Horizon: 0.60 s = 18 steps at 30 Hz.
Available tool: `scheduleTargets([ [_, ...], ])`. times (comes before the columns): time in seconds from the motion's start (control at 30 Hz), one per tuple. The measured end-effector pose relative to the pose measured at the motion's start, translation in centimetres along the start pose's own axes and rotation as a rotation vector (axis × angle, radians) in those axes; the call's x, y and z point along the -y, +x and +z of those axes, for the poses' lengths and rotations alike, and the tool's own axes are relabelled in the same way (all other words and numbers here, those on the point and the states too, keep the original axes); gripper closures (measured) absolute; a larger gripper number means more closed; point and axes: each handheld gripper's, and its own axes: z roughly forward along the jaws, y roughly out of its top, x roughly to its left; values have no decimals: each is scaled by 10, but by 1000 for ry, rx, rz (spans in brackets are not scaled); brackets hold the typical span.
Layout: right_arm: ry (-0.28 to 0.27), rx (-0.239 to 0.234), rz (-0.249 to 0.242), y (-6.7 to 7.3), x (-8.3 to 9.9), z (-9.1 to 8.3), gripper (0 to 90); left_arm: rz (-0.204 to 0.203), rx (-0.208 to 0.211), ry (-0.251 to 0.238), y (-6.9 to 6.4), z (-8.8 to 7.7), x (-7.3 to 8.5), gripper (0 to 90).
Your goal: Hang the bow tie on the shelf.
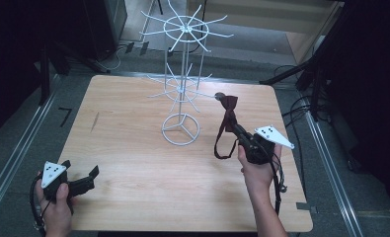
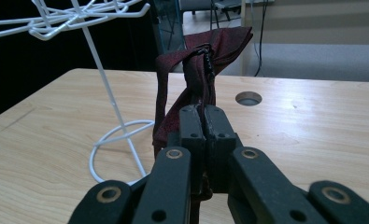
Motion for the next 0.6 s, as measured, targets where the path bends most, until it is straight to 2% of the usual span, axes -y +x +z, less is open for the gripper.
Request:
scheduleTargets([
  [0.6,-54,-31,-3,17,-16,-7,890,-1,0,1,0,0,0,1],
])
